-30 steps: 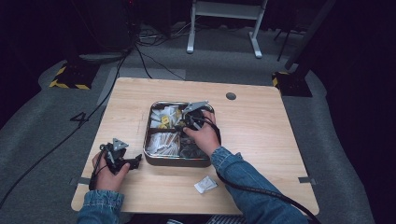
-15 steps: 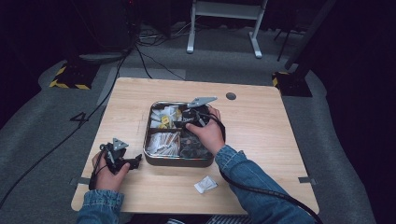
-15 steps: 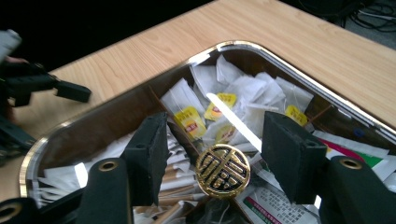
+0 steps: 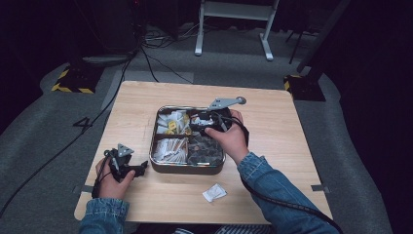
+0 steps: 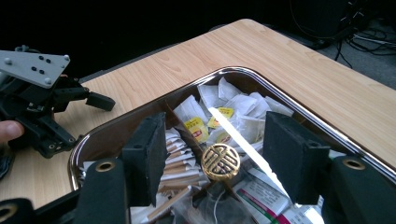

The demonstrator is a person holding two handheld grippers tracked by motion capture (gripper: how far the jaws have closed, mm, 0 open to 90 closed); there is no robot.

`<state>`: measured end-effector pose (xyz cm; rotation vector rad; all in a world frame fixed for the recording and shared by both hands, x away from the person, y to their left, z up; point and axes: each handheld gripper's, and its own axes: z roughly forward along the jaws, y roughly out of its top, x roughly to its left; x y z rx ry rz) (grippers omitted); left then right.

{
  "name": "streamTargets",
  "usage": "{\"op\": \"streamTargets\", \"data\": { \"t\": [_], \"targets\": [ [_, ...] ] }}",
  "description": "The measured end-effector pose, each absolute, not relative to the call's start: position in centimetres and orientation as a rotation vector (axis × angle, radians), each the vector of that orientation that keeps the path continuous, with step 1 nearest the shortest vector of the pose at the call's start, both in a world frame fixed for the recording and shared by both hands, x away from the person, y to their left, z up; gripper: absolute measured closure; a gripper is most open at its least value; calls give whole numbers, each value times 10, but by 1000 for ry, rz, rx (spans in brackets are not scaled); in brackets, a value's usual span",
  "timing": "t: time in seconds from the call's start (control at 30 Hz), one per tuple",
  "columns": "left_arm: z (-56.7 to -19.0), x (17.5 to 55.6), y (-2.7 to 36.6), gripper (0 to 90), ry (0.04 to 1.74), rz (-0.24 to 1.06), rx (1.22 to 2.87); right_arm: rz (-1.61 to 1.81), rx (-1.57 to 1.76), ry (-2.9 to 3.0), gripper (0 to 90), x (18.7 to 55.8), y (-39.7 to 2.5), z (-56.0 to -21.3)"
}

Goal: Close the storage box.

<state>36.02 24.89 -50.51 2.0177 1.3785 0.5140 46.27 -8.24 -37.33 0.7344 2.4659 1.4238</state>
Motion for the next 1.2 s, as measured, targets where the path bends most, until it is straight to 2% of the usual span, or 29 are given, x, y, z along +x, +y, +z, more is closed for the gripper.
{"op": "streamTargets", "data": {
  "t": [0.57, 1.2],
  "targets": [
    [-505, 360, 249, 148, 1378, 515, 2019, 1412, 830, 2402, 391, 459, -146, -360],
    [-505, 361, 249, 146, 1376, 515, 2021, 1342, 961, 2373, 356, 454, -214, -379]
  ]
}}
